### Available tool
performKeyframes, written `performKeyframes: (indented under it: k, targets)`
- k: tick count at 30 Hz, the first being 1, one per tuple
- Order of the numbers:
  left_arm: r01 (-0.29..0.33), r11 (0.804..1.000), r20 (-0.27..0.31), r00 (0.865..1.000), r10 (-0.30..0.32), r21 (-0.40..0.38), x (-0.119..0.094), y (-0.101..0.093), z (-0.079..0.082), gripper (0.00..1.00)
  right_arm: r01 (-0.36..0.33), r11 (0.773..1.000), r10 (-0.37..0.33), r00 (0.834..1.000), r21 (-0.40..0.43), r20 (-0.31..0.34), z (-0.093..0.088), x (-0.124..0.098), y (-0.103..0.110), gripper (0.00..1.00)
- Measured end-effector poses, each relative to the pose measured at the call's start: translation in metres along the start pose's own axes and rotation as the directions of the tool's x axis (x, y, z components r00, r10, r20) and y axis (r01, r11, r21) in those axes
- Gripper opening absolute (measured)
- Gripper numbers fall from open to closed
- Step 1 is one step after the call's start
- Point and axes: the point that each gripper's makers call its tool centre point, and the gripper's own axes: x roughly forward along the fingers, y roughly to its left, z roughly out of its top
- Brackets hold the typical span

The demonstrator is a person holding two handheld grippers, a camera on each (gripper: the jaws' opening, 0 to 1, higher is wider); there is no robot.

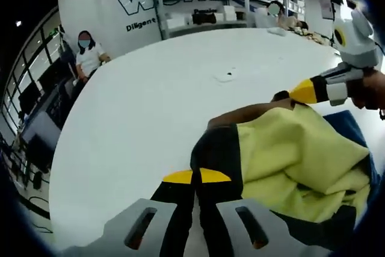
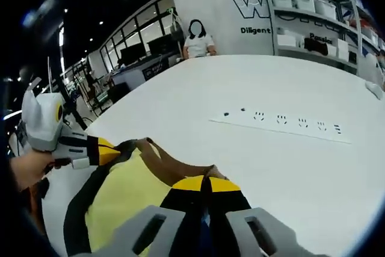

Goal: Fold the garment on the visible template until the final outline fits inside the template.

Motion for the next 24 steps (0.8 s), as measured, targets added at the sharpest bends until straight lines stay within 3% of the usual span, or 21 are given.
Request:
performKeyframes:
  k: [3, 6, 7, 8, 10, 12, 18, 24]
  targets:
    - [-0.01, 1.0, 0.013, 1.0, 0.01, 0.011, -0.003, 0.001, 0.003, 0.04, -0.015, 1.0, 0.015, 1.0, 0.015, 0.012, 0.003, -0.003, 0.002, 0.01]
    - [-0.039, 0.999, 0.041, 0.998, 0.04, -0.018, -0.008, 0.006, 0.008, 0.19, -0.026, 1.0, 0.026, 0.999, 0.017, 0.034, 0.009, -0.01, 0.004, 0.11]
    - [-0.029, 0.999, 0.054, 0.998, 0.031, -0.027, -0.01, 0.004, 0.01, 0.22, -0.024, 1.0, 0.024, 0.999, 0.015, 0.039, 0.01, -0.011, 0.003, 0.14]
    - [0.026, 0.999, 0.099, 0.995, -0.022, -0.04, -0.011, -0.005, 0.017, 0.23, -0.018, 1.0, 0.017, 0.999, 0.012, 0.047, 0.012, -0.013, 0.003, 0.17]
    - [0.022, 0.997, 0.098, 0.995, -0.014, -0.081, -0.014, -0.006, 0.016, 0.3, -0.018, 1.0, 0.018, 0.998, 0.005, 0.062, 0.013, -0.015, 0.003, 0.24]
    - [0.009, 0.998, 0.088, 0.996, -0.004, -0.057, -0.015, -0.007, 0.014, 0.41, -0.034, 0.999, 0.033, 0.998, 0.024, 0.061, 0.013, -0.018, 0.006, 0.32]
    - [0.053, 0.995, 0.101, 0.994, -0.045, -0.079, -0.022, -0.015, 0.016, 0.54, -0.055, 0.998, 0.053, 0.996, 0.026, 0.073, 0.011, -0.026, 0.014, 0.5]
    - [0.074, 0.994, 0.111, 0.992, -0.065, -0.078, -0.029, -0.028, 0.014, 0.71, -0.088, 0.996, 0.087, 0.995, 0.024, 0.051, -0.002, -0.033, 0.023, 0.63]
